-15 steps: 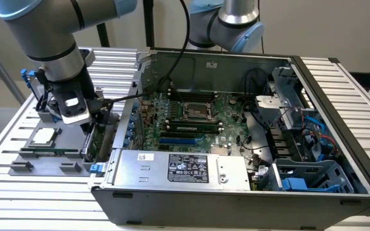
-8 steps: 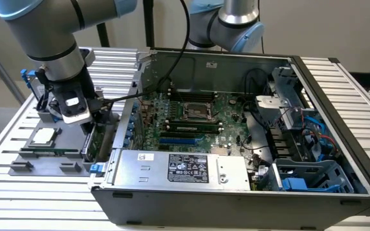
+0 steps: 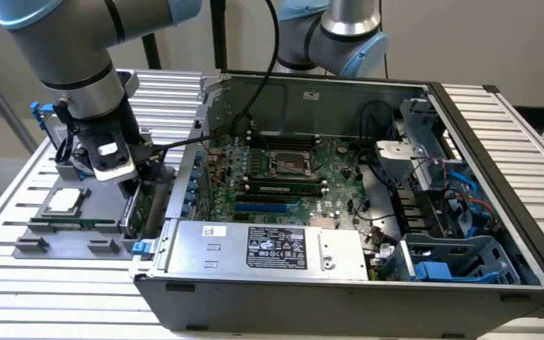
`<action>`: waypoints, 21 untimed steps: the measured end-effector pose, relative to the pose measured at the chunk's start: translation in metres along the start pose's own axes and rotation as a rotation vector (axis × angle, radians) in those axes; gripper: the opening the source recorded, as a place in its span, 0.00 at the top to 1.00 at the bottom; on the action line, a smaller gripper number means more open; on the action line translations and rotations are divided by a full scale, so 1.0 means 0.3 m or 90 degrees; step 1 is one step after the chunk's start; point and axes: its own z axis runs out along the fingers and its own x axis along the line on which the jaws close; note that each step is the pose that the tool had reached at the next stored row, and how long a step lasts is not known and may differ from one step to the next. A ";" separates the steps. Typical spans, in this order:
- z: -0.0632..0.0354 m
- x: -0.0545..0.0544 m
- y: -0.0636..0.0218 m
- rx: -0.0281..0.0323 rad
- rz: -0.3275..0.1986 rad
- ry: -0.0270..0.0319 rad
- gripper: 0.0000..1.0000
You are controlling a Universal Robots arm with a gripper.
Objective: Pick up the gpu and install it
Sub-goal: 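Pick up the gpu and move the gpu toward the slot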
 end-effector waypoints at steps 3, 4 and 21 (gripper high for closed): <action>0.000 0.000 0.000 0.0000 0.000 0.0000 0.00; 0.000 0.000 0.000 0.0000 0.000 0.0000 0.00; 0.000 0.000 0.000 -0.0011 -0.003 0.0002 1.00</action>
